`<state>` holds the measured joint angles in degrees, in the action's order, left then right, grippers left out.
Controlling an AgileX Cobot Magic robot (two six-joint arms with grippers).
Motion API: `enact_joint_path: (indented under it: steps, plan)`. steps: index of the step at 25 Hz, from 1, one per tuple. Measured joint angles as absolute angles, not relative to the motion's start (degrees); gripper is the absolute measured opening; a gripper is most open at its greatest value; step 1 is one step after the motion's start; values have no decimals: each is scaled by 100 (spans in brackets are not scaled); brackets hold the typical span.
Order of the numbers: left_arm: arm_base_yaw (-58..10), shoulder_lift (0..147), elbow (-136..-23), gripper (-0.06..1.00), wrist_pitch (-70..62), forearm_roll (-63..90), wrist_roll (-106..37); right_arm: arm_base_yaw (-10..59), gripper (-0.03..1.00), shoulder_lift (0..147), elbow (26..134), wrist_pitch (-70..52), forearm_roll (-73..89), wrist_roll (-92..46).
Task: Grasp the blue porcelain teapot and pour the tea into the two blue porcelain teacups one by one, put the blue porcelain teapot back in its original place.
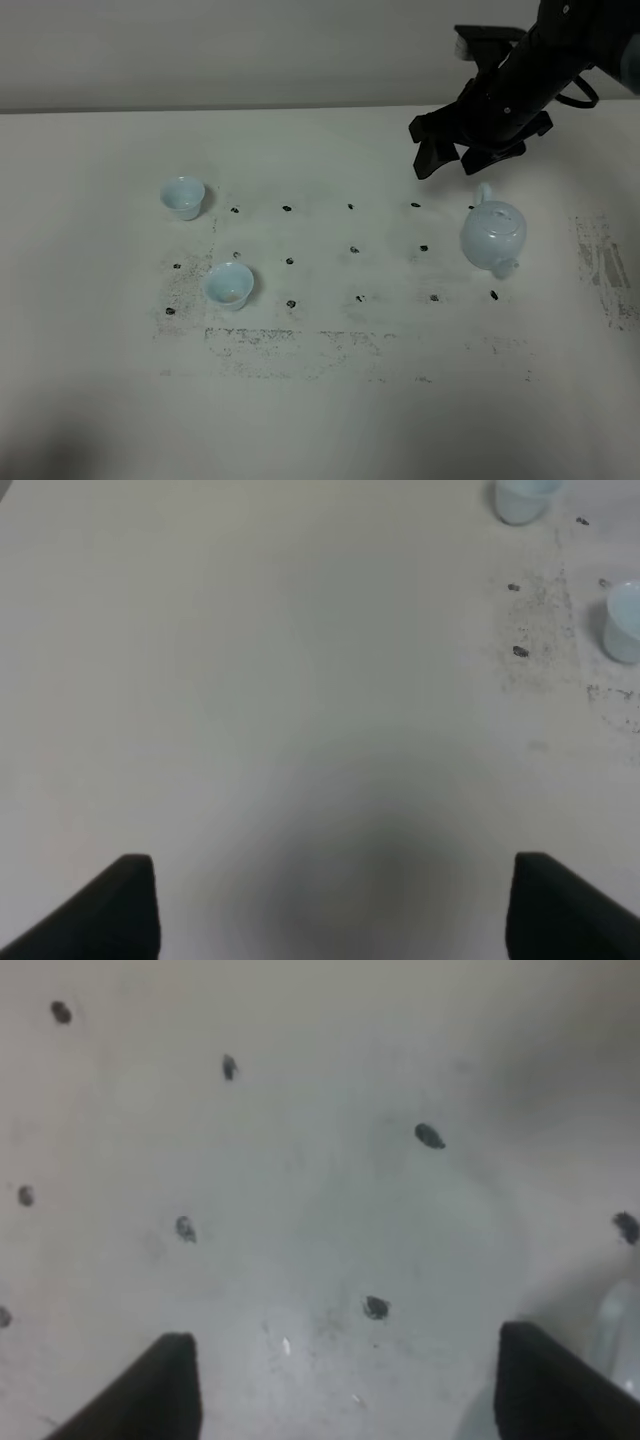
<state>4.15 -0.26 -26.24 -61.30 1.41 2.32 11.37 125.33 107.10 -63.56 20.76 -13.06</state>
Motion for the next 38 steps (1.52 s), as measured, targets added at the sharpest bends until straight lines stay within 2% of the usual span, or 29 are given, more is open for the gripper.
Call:
enact_joint_path:
  steps: [15,21,38]
  plan:
    - [415,-26,-2624,68,-6130,141,232,1131,59,12968,10721,-5828,1848,-1304]
    - [415,-26,-2624,68,-6130,146,232,1099,59,12968,10721,-5722,1241,-1029]
    - [415,-26,-2624,68,-6130,146,232,520,59,12968,10731,-6270,1160,-894]
